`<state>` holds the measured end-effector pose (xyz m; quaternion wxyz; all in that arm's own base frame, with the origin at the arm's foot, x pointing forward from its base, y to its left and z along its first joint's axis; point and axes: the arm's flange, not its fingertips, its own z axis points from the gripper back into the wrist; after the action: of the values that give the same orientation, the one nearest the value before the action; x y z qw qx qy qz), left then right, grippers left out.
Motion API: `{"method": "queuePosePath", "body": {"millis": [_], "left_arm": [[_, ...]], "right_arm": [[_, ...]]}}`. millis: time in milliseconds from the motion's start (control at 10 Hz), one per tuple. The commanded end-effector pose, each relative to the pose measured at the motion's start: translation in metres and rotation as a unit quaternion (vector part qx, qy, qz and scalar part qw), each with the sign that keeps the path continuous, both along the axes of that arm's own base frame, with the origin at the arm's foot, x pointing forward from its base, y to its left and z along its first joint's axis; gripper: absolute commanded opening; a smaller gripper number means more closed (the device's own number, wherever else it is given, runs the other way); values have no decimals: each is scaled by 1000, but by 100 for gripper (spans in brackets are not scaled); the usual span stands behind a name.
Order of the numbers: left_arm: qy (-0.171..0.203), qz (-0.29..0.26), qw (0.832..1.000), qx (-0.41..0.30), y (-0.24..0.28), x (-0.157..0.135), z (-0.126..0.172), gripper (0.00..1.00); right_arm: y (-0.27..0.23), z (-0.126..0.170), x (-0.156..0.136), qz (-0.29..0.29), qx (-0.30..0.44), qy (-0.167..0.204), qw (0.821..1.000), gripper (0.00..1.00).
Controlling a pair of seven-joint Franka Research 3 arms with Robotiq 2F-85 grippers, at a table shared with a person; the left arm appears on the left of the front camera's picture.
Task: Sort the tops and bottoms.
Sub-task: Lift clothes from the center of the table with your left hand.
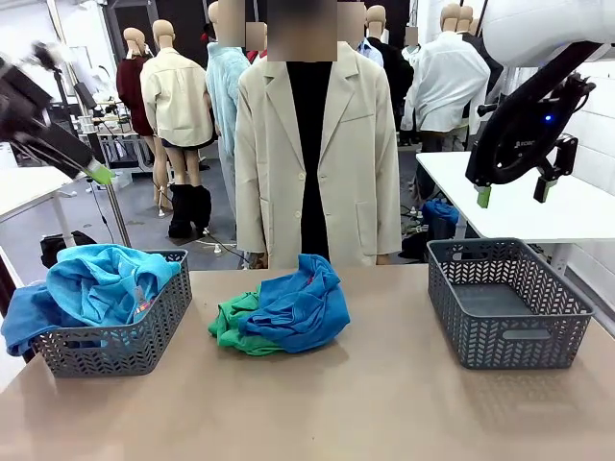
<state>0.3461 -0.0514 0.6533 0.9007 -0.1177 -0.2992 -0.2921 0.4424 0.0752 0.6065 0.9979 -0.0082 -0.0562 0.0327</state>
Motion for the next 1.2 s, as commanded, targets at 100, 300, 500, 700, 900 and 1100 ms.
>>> {"method": "queuePosePath", "body": {"millis": [100, 300, 500, 700, 900, 1100], "left_arm": [[-29, 36, 999, 1, 31, 4, 18, 100], [-7, 13, 1000, 0, 8, 1, 4, 100], [11, -35, 998, 45, -26, 24, -36, 100], [61, -104, 991, 53, -92, 66, -84, 100], [41, -117, 984, 127, -149, 91, -120, 100], [4, -117, 978, 175, -200, 112, -153, 100]], "right_arm": [[-2, 1, 0, 6, 13, 4, 1000, 100], [-2, 1, 0, 6, 13, 4, 1000, 100], [-2, 1, 0, 6, 13, 4, 1000, 100], [-2, 1, 0, 6, 13, 4, 1000, 100], [-2, 1, 0, 6, 13, 4, 1000, 100], [-2, 1, 0, 6, 13, 4, 1000, 100]]}}
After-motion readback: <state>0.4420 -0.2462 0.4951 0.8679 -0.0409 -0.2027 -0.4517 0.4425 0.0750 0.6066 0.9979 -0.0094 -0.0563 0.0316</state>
